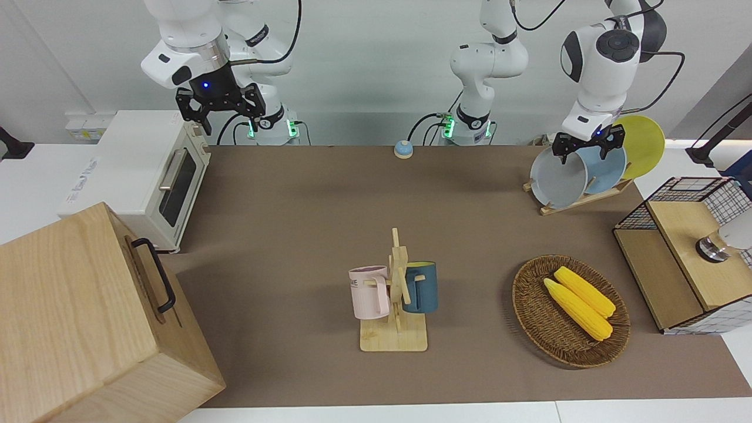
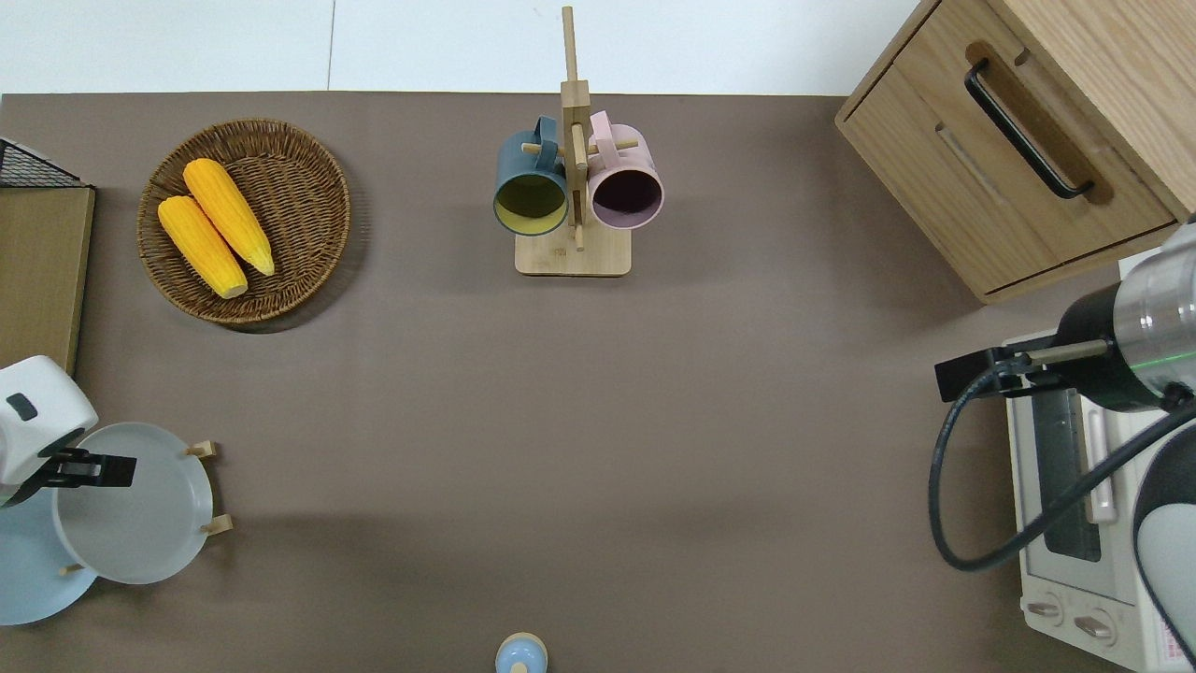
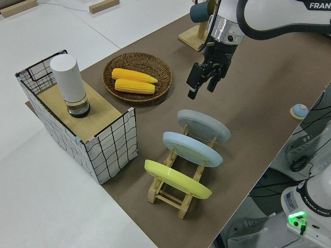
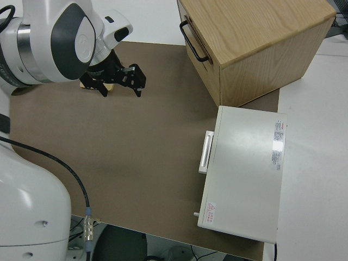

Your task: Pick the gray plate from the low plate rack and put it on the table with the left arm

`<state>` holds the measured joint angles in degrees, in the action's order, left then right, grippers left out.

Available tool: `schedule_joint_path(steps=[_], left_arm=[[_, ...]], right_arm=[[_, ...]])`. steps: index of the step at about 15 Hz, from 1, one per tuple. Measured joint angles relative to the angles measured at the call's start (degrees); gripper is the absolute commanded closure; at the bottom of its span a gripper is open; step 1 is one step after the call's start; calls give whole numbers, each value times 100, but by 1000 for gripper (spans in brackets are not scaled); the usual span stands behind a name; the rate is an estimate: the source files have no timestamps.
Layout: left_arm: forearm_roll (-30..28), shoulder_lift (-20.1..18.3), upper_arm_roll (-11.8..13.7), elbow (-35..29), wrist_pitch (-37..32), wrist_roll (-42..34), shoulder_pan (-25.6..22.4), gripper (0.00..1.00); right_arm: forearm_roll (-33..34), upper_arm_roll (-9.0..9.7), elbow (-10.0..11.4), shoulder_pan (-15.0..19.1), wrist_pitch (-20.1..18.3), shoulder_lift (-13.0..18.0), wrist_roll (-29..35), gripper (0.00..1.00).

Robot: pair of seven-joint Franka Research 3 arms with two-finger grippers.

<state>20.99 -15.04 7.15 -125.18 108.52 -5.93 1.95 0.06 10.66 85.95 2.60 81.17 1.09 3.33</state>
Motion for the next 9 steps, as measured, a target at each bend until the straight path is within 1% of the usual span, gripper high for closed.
schedule_joint_path(steps=[7,9], left_arm=[[38,-2,71,-328,335,0,-2,7],[154,-1,87,-412,379,0,-3,7]], right_arm=[[0,0,0,0,0,0,0,11],[0,0,0,0,0,0,0,11]])
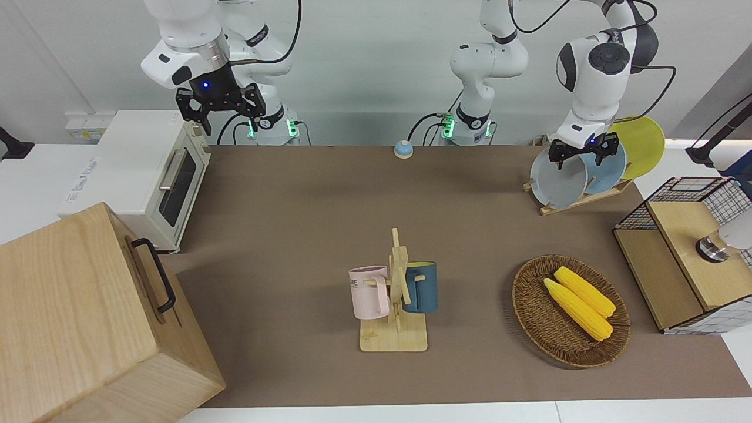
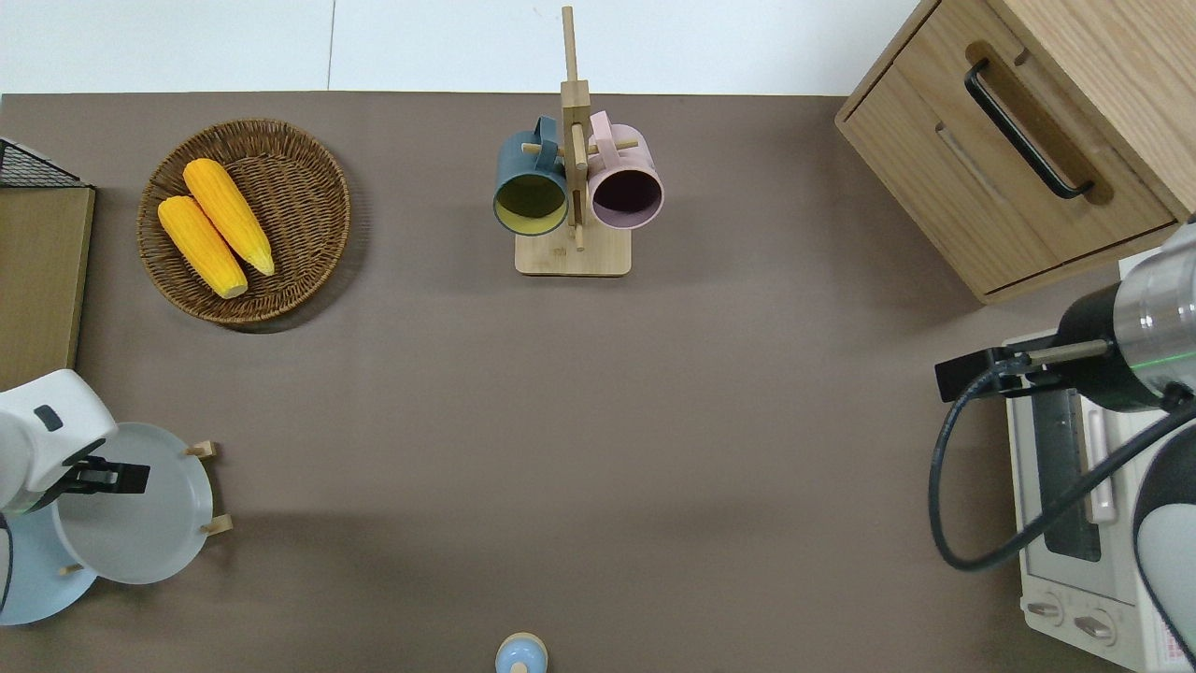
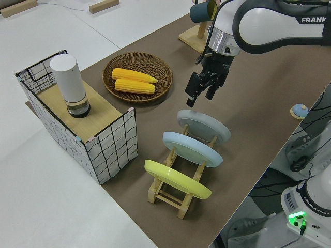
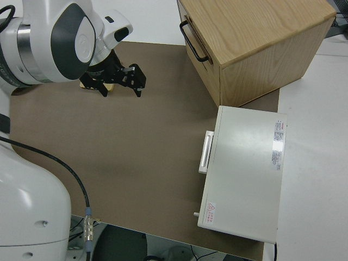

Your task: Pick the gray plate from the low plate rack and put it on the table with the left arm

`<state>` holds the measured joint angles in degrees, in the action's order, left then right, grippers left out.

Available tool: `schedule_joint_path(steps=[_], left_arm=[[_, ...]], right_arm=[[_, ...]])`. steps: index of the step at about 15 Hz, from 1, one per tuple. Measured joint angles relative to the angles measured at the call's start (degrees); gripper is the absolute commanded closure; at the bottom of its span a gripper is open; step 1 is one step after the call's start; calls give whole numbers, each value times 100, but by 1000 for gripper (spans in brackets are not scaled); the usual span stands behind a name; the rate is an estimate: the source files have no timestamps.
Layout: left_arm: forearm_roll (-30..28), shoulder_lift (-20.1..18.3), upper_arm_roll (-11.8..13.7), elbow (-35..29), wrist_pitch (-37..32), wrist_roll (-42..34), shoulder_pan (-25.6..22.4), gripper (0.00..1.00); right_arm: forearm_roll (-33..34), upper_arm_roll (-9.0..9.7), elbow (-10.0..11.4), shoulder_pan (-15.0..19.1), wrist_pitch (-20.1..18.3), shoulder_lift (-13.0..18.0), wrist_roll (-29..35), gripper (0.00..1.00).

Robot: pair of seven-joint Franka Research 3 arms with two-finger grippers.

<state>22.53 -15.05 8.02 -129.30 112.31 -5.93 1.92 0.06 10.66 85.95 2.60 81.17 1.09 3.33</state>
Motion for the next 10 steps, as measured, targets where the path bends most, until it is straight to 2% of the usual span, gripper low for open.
schedule_joint_path(steps=[10], left_arm=[[383,4,80,-335,241,7,-10,7]], right_arm=[[0,0,0,0,0,0,0,13]])
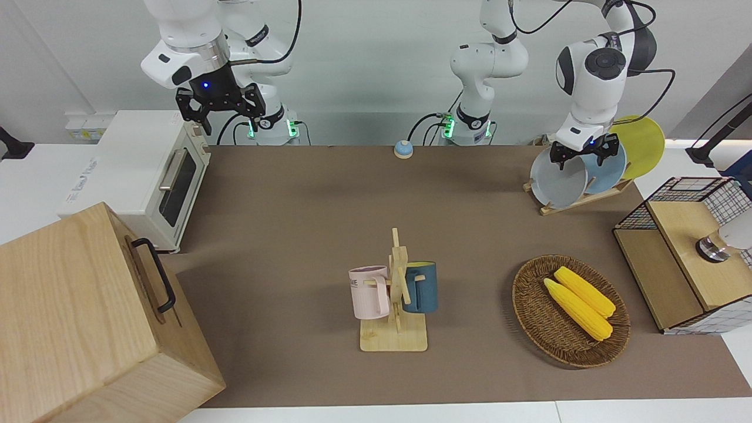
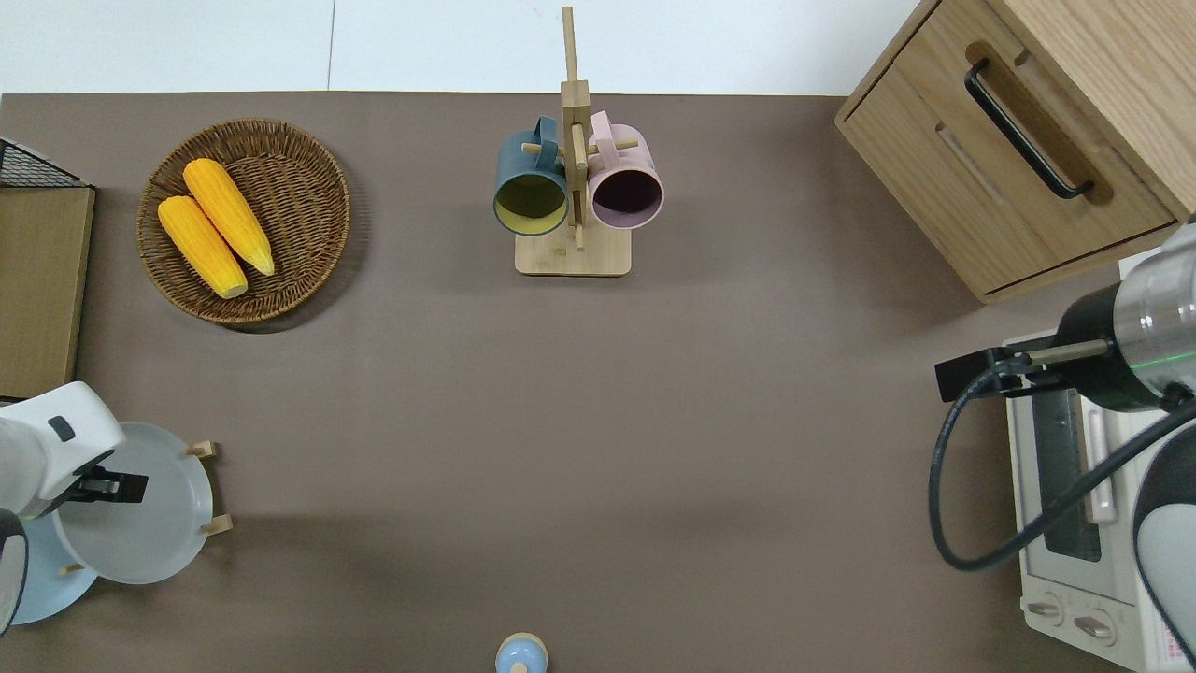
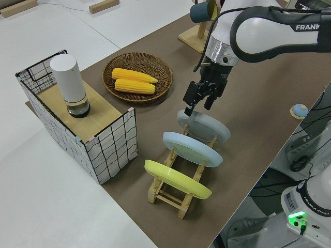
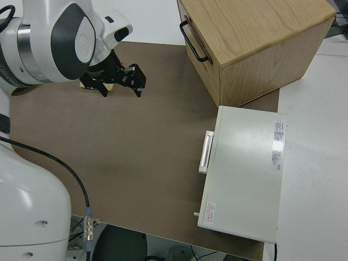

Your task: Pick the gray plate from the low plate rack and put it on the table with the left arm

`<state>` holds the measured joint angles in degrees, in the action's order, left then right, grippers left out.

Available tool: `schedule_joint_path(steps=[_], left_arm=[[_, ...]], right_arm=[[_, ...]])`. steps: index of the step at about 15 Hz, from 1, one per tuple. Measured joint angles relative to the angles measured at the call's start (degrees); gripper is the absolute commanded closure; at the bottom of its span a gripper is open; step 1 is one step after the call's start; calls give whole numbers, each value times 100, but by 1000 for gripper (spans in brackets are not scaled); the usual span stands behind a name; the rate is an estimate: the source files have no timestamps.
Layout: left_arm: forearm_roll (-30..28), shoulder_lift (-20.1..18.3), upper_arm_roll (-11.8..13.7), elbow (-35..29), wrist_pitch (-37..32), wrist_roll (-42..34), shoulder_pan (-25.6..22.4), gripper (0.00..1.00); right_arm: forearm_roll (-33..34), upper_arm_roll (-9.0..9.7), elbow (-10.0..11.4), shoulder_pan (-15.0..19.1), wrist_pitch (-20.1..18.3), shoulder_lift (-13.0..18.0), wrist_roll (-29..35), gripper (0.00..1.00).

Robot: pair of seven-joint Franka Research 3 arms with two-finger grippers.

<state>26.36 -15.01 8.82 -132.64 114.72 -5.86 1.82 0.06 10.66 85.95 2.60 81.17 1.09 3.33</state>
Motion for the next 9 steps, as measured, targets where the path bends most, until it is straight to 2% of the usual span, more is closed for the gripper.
schedule_joint_path(steps=[2,3,4,5,6,7,8,9], left_arm=[[34,9,7,-109,120,2,-67,15],[40,18,9,-159,187,2,-104,71],[62,35,10,-206,255,2,-146,181],[86,56,12,-226,277,2,-174,394],[111,83,12,-238,294,2,-203,715],[125,112,12,-244,311,2,-227,886],[129,125,12,-245,316,2,-229,999],[132,138,12,-245,322,2,-228,1000]], right_arm=[[0,0,0,0,0,0,0,13],[0,0,0,0,0,0,0,13],[0,0,0,0,0,0,0,13],[0,0,0,0,0,0,0,11],[0,0,0,0,0,0,0,13],[0,0,0,0,0,0,0,13],[0,0,0,0,0,0,0,13],[0,0,0,0,0,0,0,11]])
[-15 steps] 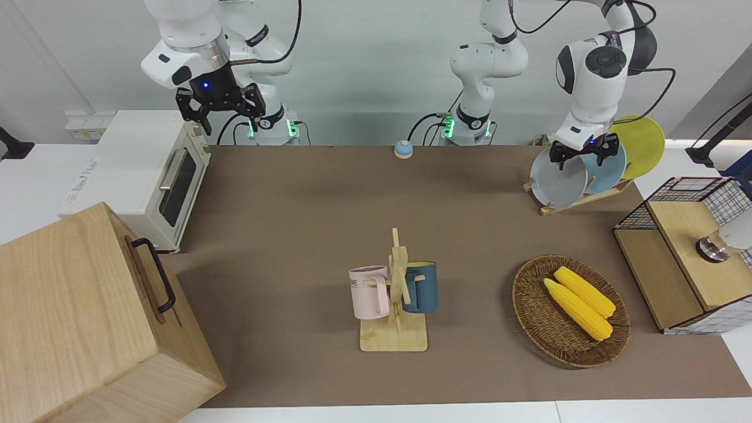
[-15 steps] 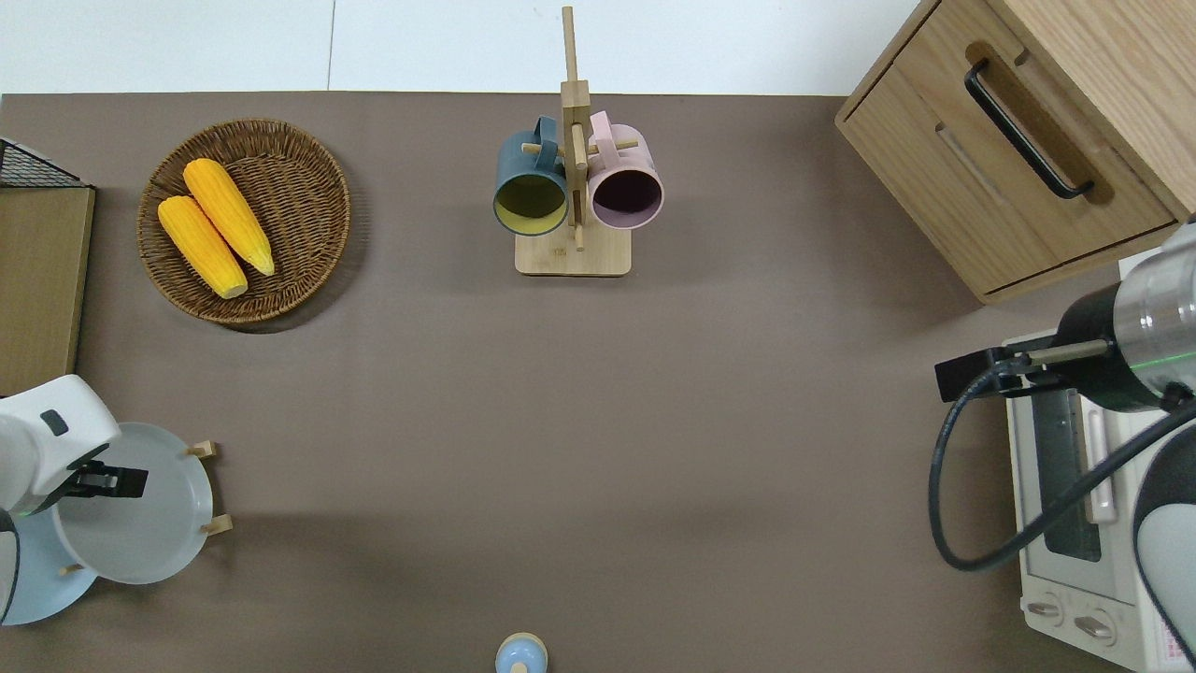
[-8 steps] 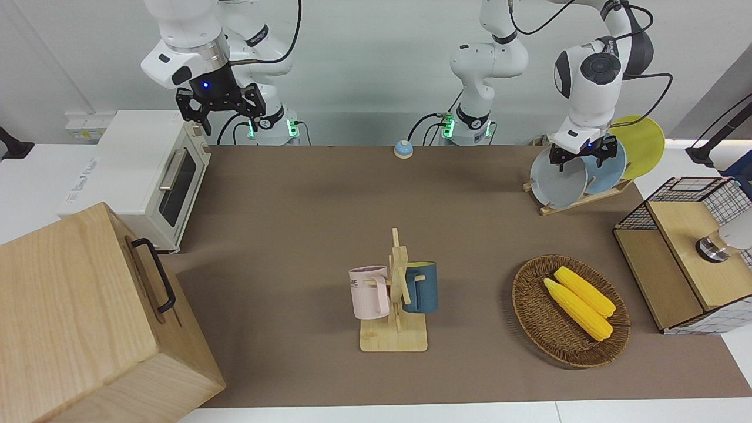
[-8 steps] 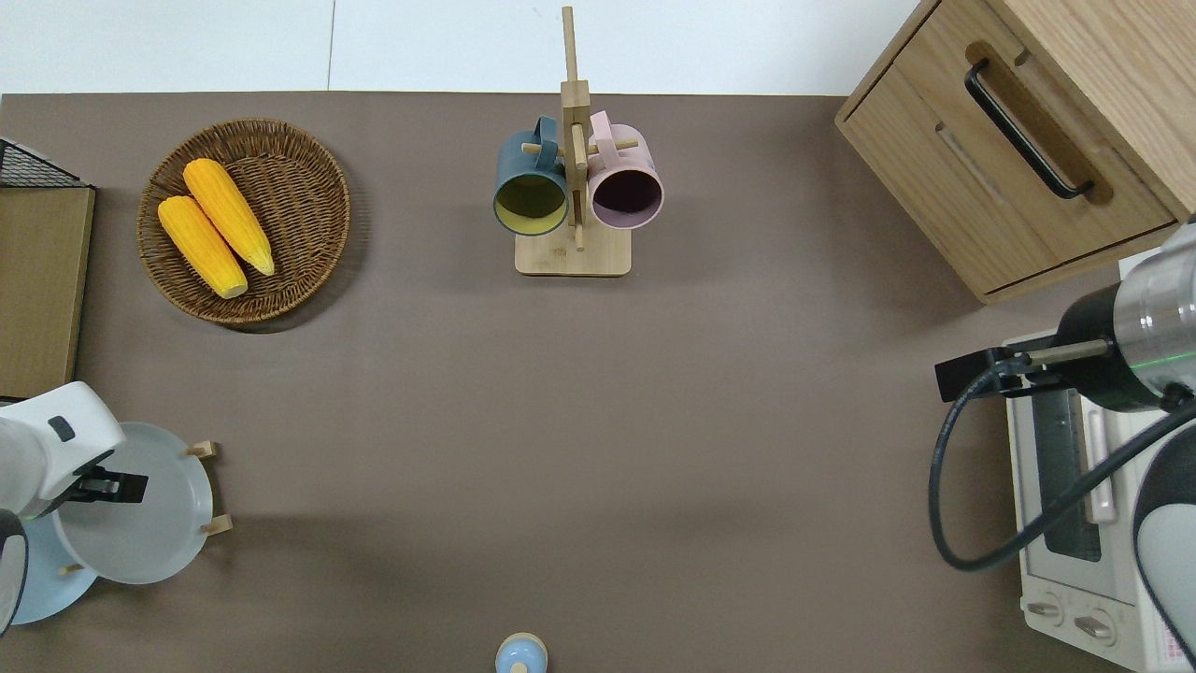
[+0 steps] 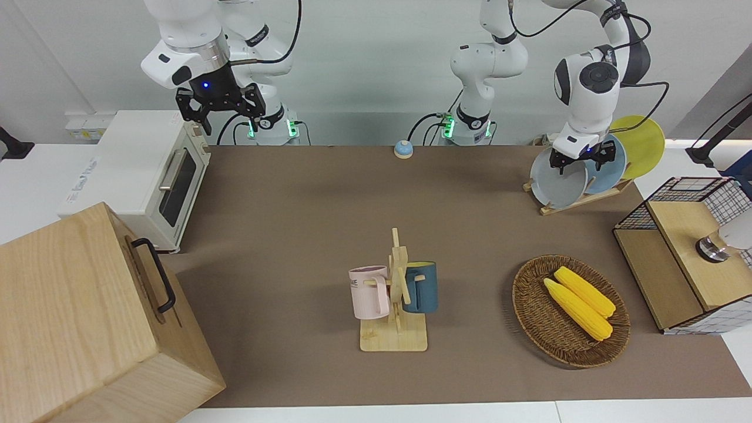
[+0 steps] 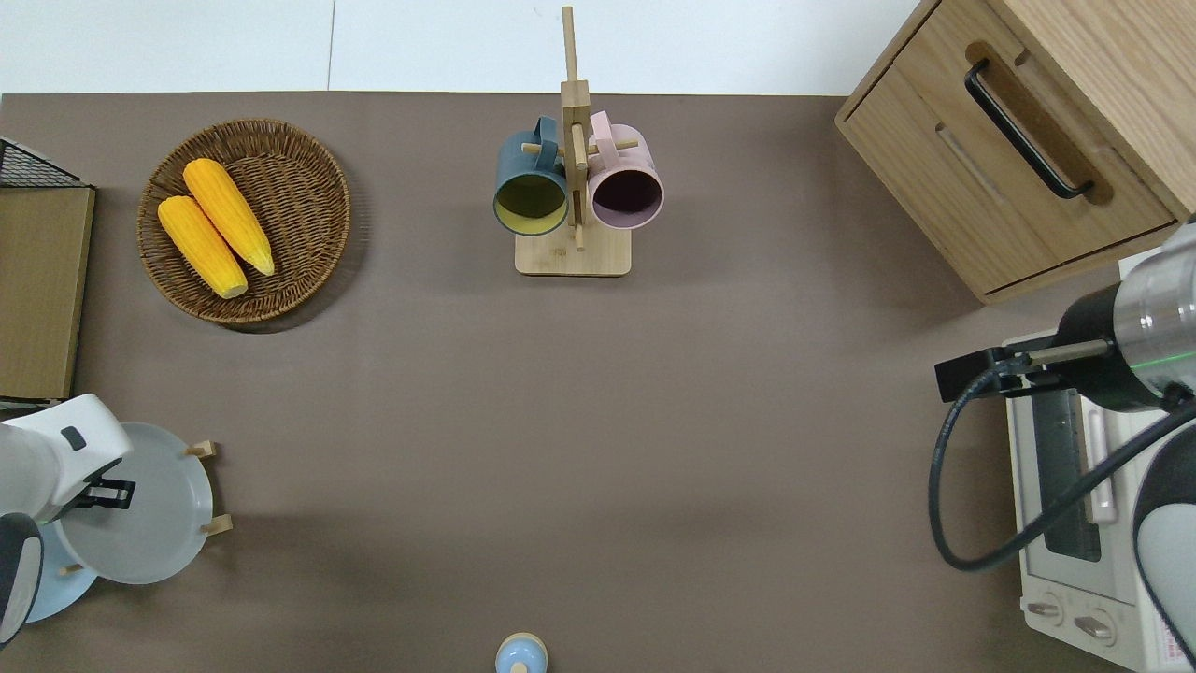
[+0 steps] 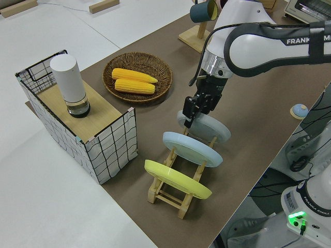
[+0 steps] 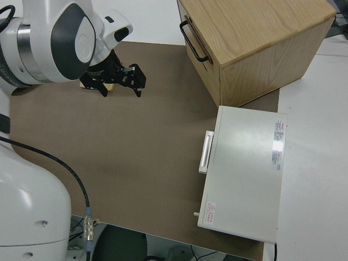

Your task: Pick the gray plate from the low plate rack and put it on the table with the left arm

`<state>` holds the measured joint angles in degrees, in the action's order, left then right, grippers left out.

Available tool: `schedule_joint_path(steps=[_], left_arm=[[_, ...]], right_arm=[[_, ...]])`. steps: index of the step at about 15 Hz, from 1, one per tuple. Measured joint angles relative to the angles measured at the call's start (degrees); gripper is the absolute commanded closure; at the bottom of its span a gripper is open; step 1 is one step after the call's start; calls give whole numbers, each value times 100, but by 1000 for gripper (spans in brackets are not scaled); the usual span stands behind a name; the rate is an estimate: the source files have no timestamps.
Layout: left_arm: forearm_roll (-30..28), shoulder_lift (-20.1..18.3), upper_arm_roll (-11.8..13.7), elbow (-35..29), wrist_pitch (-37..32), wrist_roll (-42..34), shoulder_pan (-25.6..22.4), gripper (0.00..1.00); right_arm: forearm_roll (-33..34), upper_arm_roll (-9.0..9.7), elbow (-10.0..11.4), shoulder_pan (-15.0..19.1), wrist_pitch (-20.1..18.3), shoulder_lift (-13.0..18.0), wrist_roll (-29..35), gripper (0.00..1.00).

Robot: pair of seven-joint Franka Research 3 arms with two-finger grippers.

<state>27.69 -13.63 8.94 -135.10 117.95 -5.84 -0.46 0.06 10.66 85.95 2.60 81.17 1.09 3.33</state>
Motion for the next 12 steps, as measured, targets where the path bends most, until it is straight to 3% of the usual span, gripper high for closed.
schedule_joint_path(steps=[9,12], left_arm=[[-27,-17,-70,16,-7,191,24,1000],[-117,-77,-220,114,-269,330,108,1000]], right_arm=[[0,0,0,0,0,0,0,11],[0,0,0,0,0,0,0,11]])
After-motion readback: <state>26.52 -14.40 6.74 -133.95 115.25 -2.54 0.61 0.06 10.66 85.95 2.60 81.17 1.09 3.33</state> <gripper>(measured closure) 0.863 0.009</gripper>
